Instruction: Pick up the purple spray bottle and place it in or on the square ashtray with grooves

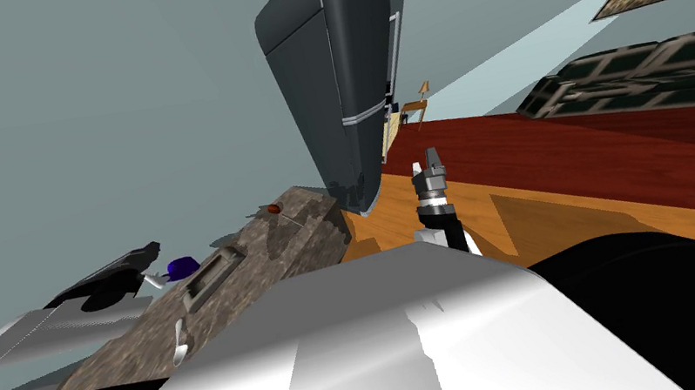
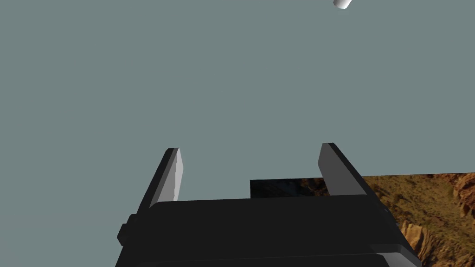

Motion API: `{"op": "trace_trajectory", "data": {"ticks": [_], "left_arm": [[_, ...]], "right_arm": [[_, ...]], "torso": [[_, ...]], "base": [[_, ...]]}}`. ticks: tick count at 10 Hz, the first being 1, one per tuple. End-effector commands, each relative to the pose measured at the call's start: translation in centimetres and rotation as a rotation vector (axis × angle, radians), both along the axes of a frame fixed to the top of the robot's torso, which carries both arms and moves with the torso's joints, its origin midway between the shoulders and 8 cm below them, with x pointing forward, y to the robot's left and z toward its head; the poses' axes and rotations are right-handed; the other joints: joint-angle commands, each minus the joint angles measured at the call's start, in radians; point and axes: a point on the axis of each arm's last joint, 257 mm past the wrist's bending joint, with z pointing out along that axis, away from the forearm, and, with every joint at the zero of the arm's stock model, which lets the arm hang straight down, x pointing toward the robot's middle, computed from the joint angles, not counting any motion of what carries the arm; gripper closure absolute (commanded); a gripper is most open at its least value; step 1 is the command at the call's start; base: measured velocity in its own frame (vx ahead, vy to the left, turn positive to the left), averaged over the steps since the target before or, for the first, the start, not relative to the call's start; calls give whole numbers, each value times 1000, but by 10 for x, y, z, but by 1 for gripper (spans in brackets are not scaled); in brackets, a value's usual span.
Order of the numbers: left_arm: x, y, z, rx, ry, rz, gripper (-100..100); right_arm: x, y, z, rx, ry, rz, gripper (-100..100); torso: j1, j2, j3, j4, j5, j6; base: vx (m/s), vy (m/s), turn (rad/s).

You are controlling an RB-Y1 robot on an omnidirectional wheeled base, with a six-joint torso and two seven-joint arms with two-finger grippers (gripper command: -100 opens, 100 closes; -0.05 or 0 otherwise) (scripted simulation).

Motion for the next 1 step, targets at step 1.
{"op": "trace_trajectory", "data": {"ticks": [1], "left_arm": [[0,0,0,0,0,0,0]], "right_arm": [[0,0,0,0,0,0,0]], "torso": [[0,0,0,0,0,0]], "base": [[0,0,0]]}}
